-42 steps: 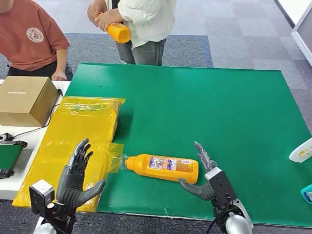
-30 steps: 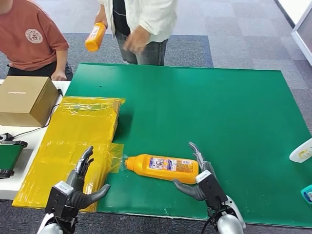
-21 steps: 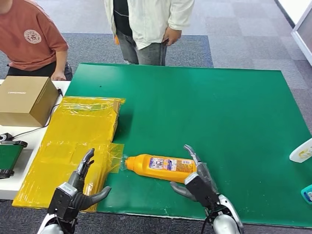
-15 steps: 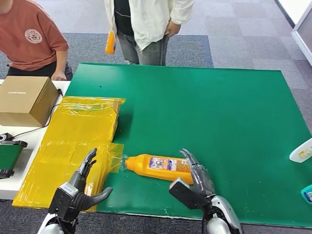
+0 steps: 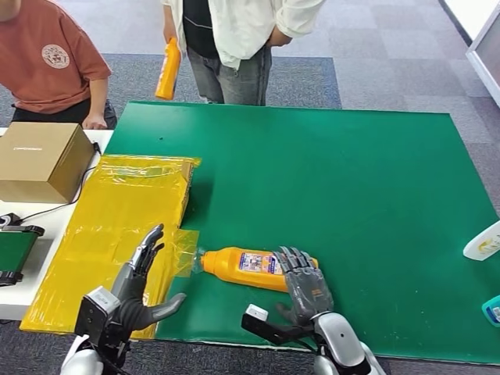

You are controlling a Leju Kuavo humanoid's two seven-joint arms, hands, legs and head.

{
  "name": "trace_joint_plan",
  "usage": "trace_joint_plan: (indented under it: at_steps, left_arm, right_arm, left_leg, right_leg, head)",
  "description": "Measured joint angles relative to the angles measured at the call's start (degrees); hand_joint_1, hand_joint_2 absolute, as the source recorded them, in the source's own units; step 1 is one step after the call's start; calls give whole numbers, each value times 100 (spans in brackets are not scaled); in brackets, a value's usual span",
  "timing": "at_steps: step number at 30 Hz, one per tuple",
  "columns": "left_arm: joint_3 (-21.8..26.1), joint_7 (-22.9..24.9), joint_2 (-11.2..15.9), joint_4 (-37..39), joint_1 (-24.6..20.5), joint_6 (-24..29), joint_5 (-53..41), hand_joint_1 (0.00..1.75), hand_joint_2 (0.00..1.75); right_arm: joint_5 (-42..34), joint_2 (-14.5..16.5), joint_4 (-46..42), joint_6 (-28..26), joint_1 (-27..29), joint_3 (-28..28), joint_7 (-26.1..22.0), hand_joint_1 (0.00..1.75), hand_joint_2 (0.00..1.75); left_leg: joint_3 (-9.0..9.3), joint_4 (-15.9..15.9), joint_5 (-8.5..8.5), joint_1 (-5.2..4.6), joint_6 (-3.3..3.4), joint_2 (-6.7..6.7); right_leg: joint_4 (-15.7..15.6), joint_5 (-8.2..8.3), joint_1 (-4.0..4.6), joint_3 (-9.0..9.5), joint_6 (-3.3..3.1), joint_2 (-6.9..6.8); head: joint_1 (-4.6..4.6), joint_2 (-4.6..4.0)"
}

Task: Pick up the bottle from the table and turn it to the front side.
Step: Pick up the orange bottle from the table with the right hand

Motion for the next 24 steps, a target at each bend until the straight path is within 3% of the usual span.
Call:
trace_joint_plan:
  at_steps: [12,16,24]
  left_arm:
    - [-229,3,-24,-39,-93,-126,221,0,175]
    - [-401,-4,-16,-46,-88,-97,277,0,175]
    - [-556,-13,49,-144,-77,46,311,0,175]
  right_arm:
    - [691,98,979,-105,-658,455,93,0,175]
    - [734,148,1412,-112,-912,597,77,175,175]
    - [537,154,1714,-116,-1066,703,-116,175,175]
  left_leg:
    - [48,-1,-5,1,-5,6]
    - [76,-3,-11,1,-10,6]
    - [102,-3,-8,1,-6,6]
  right_leg:
    - [-1,-2,2,14,-5,4]
    - [-2,-6,2,33,-7,5]
    - [-4,-3,1,59,-4,6]
  head:
    - [-1,0]
    - [1,0]
    - [1,0]
